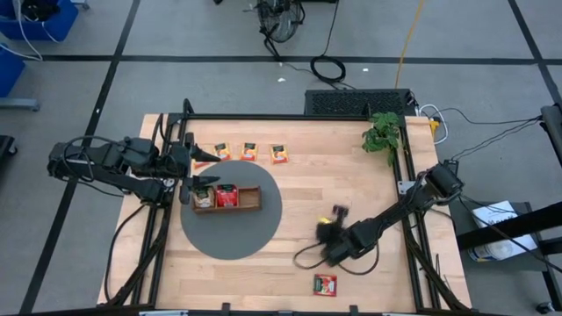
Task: Pick & Place Tea
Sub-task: Put the red tea bag into the middle section of the wooden organizer
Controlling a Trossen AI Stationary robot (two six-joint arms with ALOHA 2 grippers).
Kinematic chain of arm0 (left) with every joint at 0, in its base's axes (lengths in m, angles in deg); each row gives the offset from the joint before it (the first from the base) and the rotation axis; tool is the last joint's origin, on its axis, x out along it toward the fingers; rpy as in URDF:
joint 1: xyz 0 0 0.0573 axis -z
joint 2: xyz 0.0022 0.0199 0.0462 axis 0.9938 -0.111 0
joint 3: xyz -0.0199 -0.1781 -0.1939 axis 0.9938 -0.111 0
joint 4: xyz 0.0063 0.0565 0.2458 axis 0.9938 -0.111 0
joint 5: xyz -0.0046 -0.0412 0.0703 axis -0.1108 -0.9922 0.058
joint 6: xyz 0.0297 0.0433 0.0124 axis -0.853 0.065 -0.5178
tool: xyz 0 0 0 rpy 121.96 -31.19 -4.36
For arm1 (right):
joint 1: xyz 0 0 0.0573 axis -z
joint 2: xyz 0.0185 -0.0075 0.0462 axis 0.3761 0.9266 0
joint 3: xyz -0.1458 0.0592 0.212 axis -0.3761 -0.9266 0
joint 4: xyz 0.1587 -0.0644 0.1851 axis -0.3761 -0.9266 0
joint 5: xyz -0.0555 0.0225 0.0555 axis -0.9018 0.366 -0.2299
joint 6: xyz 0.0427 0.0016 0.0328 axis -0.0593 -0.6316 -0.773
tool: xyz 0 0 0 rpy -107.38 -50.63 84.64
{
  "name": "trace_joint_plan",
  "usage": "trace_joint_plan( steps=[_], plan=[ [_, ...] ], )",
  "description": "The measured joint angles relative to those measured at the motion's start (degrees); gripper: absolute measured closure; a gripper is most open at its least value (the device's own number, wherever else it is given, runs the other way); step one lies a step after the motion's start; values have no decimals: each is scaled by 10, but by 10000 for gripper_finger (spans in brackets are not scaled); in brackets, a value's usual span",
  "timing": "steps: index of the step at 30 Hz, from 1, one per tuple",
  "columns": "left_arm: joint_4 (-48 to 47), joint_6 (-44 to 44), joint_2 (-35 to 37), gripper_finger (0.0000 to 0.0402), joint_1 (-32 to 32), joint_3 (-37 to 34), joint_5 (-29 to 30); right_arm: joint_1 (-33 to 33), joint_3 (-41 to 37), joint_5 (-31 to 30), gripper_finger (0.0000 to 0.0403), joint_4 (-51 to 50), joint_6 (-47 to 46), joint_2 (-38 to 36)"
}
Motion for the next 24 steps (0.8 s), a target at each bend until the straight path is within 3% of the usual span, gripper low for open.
trace_joint_plan(
  steps=[1, 5, 10, 12, 16, 20, 24],
  plan=[
    [0, 0, 0, 153, 0, 0, 0, 0, -3, -51, 402, -23, 17, -8],
    [-2, 0, 0, 153, 0, 0, 0, 9, 6, -205, 403, 84, 103, -32],
    [20, 0, -2, 153, 0, 0, 0, 43, 3, -262, 403, 313, 338, -18],
    [35, 0, -3, 153, 0, 0, 0, 62, 5, -260, 403, 412, 423, -14],
    [54, 15, -4, 153, 0, 0, -5, 108, 4, -198, 403, 543, 540, 17],
    [66, -3, -12, 153, 0, 0, -1, 152, 5, -131, 403, 628, 579, 31],
    [61, 9, -49, 153, 0, 0, -7, 179, 5, -101, 403, 665, 620, 44]
  ],
)
